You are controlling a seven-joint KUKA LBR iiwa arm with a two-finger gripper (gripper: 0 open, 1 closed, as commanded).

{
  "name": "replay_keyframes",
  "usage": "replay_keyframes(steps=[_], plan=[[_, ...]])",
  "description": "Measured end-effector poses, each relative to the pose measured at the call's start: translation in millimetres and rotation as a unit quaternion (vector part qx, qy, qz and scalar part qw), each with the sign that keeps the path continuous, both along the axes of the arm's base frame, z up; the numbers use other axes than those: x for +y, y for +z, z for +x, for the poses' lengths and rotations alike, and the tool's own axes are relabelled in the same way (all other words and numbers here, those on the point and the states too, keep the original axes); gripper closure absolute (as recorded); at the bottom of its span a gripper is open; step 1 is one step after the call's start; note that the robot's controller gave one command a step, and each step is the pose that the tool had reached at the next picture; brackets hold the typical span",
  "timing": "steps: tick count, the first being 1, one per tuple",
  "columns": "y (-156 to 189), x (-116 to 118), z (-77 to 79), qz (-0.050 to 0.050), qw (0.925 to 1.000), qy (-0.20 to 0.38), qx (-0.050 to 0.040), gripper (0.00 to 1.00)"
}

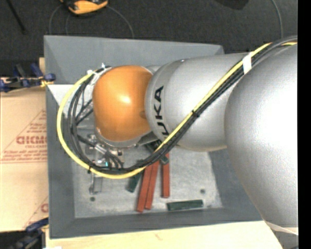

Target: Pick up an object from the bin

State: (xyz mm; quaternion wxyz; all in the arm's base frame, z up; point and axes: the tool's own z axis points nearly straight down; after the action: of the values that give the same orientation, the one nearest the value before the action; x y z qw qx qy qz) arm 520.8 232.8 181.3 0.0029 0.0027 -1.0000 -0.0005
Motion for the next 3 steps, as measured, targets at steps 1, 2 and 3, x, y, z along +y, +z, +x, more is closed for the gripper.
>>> replay_keyframes(steps=[1, 2, 3], plan=[[5, -1, 2.1, 0.001, 1.0, -0.002, -0.0038, 0.0], [-42, -3, 26.6, 0.0, 0.9991, 0.043, -0.0068, 0.0], [-89, -16, 12.5, -0.001, 0.9946, 0.104, -0.0048, 0.0]])
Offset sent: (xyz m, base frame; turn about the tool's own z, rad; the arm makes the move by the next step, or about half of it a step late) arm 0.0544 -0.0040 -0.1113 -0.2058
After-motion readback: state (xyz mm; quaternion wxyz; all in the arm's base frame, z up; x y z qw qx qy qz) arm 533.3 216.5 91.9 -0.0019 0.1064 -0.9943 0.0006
